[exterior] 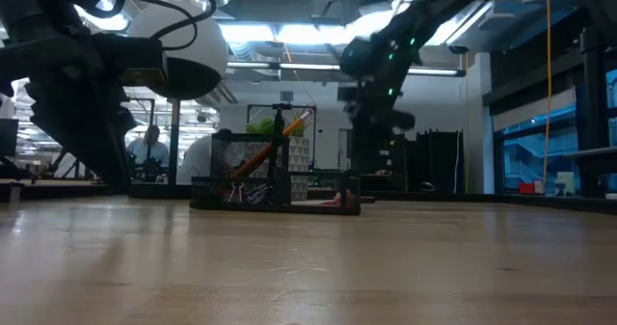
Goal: Pick and place office supplies into organizer
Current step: Put the black scissors into the black desk organizer
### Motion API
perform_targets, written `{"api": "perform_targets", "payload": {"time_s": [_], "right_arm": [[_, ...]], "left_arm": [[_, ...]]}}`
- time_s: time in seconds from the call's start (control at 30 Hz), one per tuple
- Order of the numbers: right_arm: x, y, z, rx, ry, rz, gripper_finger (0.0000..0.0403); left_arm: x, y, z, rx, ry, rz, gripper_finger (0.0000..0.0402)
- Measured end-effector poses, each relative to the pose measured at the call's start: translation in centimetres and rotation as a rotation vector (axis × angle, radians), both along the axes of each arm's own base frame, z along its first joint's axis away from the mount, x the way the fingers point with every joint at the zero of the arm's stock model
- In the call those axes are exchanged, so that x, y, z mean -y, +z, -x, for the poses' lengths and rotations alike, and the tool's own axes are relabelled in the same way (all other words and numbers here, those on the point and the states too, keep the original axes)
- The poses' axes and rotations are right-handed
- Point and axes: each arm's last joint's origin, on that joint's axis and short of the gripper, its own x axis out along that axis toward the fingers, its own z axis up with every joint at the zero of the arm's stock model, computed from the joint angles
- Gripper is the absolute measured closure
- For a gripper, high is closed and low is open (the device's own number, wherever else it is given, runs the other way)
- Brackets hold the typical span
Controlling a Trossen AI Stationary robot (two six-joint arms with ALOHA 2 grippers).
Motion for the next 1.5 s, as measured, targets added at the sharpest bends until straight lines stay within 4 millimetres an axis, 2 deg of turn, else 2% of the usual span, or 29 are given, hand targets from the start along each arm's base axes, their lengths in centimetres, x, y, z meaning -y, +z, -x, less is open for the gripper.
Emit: {"api": "perform_targets", "payload": {"time_s": [0.13,0.27,0.5,0.87,1.33,1.5], "right_arm": [[0.6,-3.0,-0.7,-0.068,0.039,-0.022,0.0244],[0.9,-4.8,-1.1,-0.096,0.061,-0.03,0.0244],[1.4,-4.9,-1.4,-0.077,0.104,0.012,0.0244],[2.5,-5.3,-0.3,-0.104,0.075,-0.006,0.0244],[3.1,-9.4,-1.1,-0.162,0.088,-0.04,0.0244],[3.0,-9.9,-1.0,-0.18,0.057,-0.076,0.0246]], "left_arm": [[0.0,0.0,0.0,0.003,0.035,0.022,0.0304],[0.0,0.0,0.0,0.003,0.041,0.027,0.0304],[0.0,0.0,0.0,0.003,0.041,0.027,0.0304],[-0.1,0.0,0.0,0.016,0.056,0.001,0.0304],[-0.2,0.1,0.0,0.033,0.095,-0.016,0.0304],[-0.2,0.1,-0.1,0.033,0.095,-0.016,0.0304]]}}
